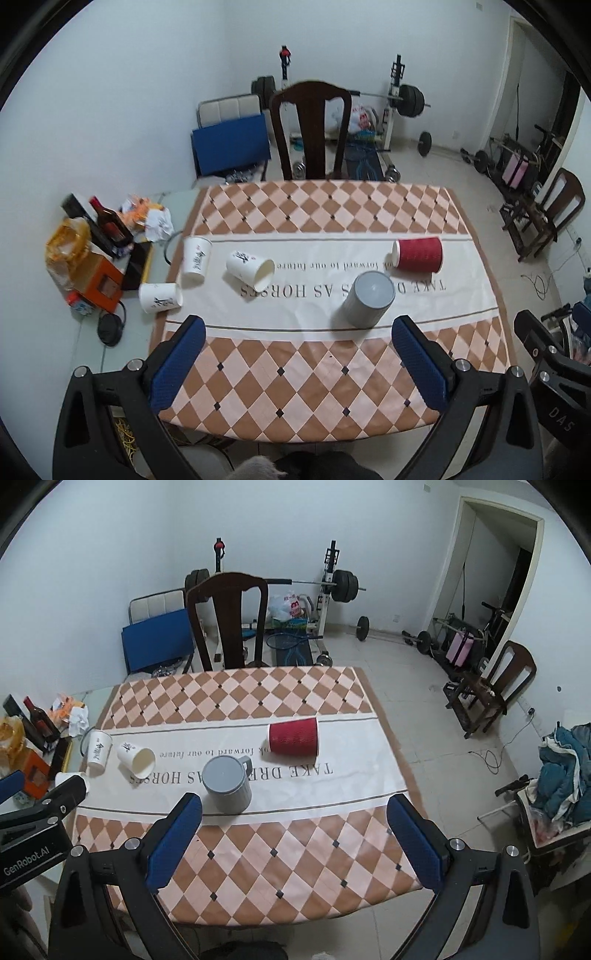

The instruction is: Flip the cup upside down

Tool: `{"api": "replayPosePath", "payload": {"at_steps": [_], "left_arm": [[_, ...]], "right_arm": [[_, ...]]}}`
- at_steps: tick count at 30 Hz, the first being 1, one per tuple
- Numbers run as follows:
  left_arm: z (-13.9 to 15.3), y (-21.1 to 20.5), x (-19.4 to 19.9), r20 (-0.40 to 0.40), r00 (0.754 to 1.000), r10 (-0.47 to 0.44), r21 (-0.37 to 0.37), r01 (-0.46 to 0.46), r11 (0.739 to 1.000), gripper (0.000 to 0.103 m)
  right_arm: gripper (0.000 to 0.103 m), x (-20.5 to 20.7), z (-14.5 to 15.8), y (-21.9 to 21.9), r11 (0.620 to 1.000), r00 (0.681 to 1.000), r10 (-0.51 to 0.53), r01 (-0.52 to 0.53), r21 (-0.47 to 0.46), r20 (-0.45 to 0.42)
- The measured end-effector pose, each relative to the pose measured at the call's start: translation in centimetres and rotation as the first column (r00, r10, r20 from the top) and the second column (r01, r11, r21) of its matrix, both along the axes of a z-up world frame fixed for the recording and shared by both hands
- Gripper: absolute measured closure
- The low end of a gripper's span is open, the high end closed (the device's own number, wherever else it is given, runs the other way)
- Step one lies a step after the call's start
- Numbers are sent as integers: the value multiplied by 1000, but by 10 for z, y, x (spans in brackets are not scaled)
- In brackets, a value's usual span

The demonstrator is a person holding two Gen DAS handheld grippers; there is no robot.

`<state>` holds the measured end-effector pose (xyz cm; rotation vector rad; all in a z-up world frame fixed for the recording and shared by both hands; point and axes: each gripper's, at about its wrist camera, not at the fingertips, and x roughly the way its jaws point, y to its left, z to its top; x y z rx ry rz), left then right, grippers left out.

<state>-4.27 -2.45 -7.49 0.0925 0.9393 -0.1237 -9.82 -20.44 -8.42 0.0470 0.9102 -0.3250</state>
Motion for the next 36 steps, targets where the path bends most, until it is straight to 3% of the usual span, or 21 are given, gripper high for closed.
{"api": "replayPosePath", "payload": {"at_steps": [7, 12, 25, 36], "left_arm": [[30, 2, -20, 8, 999, 43, -15, -43, 999, 0], [40, 3, -32, 16, 998, 58, -12, -58, 998, 0], [43, 0, -38, 2, 996, 87, 2, -87, 996, 0], [40, 2, -48, -19, 998, 58, 12, -58, 998, 0]], "right_arm": [[2, -22, 46, -1, 999, 999, 25, -24, -28, 31], [2, -30, 62, -1, 999, 998, 48, -48, -11, 36], [2, -39, 67, -5, 998, 998, 62, -62, 2, 15], [2, -42, 65, -8, 998, 998, 63, -63, 2, 9]]}}
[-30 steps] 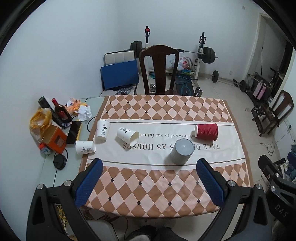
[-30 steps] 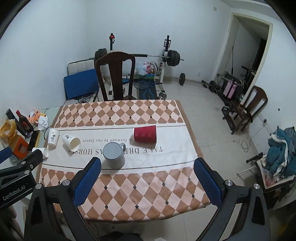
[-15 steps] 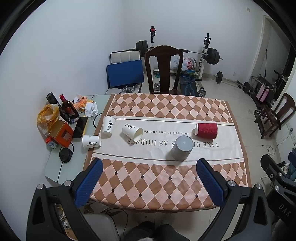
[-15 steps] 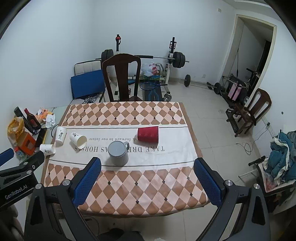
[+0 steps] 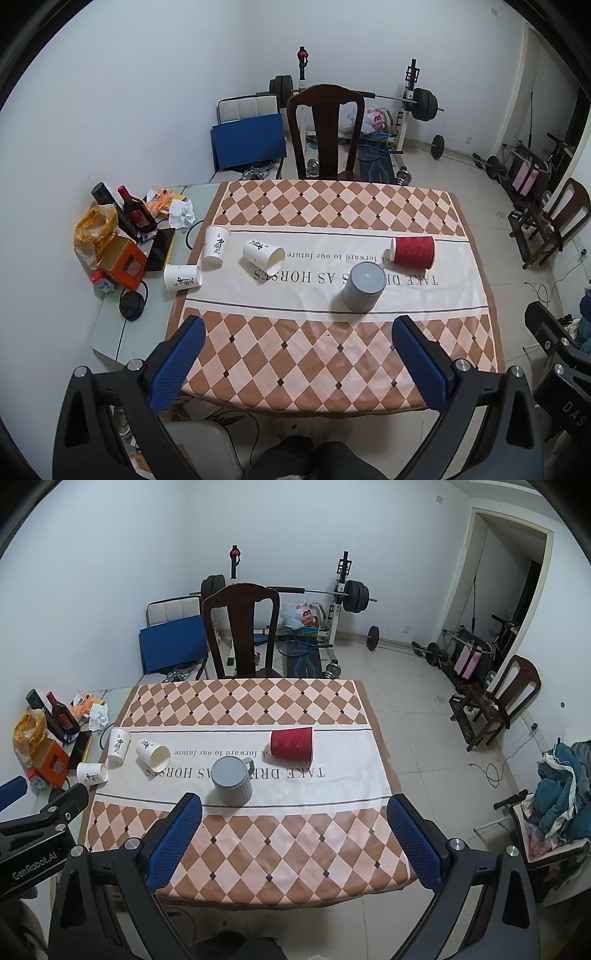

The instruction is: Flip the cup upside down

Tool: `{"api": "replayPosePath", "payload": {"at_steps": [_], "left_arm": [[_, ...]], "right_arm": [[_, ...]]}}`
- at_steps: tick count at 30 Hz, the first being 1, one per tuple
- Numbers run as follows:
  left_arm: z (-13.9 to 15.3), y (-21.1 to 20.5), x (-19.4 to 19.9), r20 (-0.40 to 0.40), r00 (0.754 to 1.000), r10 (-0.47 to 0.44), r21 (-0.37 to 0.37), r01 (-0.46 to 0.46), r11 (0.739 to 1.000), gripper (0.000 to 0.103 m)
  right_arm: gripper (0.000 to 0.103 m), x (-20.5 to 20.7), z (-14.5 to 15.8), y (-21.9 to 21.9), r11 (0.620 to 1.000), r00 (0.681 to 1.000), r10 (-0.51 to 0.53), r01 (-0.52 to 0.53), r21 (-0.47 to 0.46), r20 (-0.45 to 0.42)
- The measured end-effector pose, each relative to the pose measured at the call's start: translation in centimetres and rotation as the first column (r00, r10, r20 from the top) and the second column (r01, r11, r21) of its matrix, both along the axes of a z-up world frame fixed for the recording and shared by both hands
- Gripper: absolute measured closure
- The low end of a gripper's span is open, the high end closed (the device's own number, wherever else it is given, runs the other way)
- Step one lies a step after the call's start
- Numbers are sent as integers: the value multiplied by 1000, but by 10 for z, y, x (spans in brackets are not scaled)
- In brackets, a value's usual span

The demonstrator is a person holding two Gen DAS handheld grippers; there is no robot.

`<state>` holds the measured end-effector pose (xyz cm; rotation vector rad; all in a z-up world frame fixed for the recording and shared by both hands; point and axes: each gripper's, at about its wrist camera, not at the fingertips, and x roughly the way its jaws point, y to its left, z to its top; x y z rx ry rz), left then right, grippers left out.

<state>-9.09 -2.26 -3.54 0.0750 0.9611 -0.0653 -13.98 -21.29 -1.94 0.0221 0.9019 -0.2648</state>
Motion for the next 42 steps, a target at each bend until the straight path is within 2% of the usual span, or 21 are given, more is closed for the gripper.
{"api": "replayPosePath", "payload": {"at_steps": [42], "left_arm": [[3, -8, 8, 3, 1000, -11, 2, 11, 1000, 0]], "right_arm": [[2, 6, -2, -4, 1000, 1000, 6, -6, -2, -6]]}}
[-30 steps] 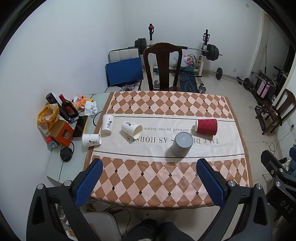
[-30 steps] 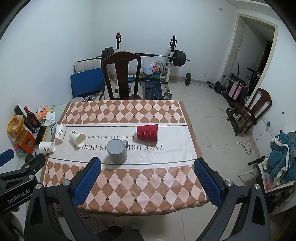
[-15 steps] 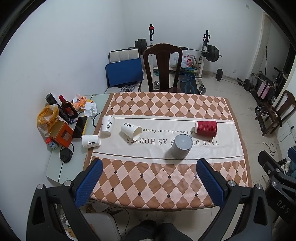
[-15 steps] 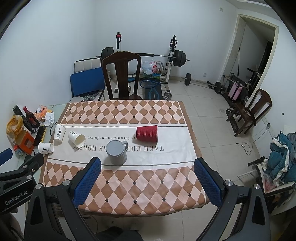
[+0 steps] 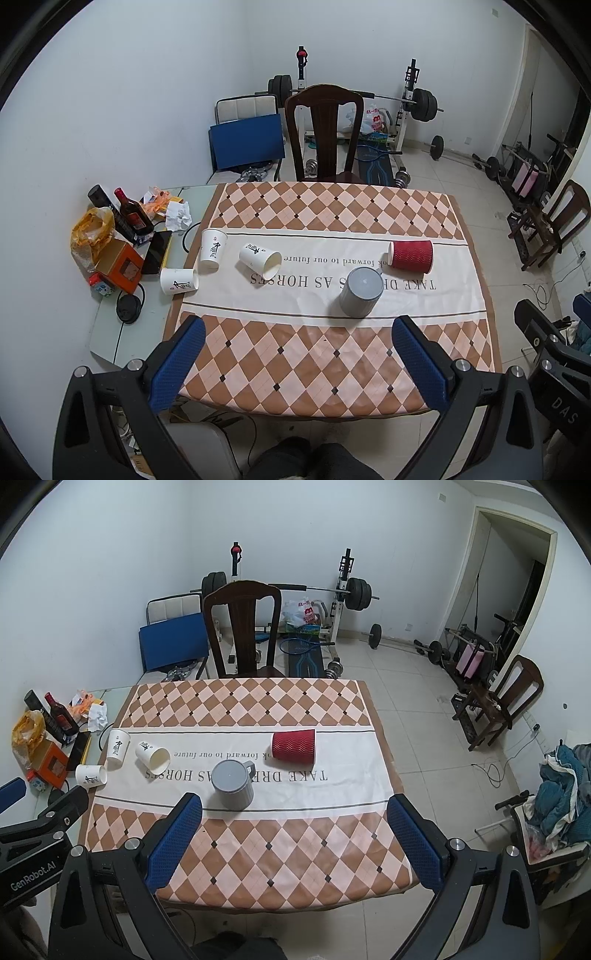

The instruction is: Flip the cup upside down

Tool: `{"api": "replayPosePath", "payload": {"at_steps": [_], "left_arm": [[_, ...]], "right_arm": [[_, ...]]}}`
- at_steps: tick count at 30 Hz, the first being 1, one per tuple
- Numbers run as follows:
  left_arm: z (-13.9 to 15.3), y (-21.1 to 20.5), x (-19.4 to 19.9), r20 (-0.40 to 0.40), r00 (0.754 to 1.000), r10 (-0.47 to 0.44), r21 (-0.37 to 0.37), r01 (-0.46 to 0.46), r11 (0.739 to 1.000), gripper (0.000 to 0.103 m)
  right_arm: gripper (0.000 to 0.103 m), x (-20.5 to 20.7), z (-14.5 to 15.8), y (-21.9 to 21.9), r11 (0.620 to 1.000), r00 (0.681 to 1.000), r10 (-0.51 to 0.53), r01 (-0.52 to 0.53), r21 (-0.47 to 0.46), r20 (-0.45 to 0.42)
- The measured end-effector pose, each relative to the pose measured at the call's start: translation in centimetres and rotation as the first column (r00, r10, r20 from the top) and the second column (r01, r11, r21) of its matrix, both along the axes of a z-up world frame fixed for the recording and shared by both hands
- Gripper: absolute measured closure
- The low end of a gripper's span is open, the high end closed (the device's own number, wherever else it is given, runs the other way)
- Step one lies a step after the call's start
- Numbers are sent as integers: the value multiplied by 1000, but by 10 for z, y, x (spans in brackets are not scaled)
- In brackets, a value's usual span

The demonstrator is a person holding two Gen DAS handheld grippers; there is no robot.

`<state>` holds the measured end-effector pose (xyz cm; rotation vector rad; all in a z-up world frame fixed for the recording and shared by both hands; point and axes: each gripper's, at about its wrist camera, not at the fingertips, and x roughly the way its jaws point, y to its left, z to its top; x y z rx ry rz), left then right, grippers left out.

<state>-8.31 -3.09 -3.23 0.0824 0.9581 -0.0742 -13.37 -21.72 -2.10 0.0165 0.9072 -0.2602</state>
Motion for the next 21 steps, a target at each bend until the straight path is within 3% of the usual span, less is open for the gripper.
{"api": "replayPosePath", "payload": {"at_steps": [21], "left_arm": [[0, -3, 2, -3, 1000, -1, -3, 1, 1000, 0]], "right_arm": [[2, 5, 0, 1, 1000, 1000, 2, -2, 4, -6]]}}
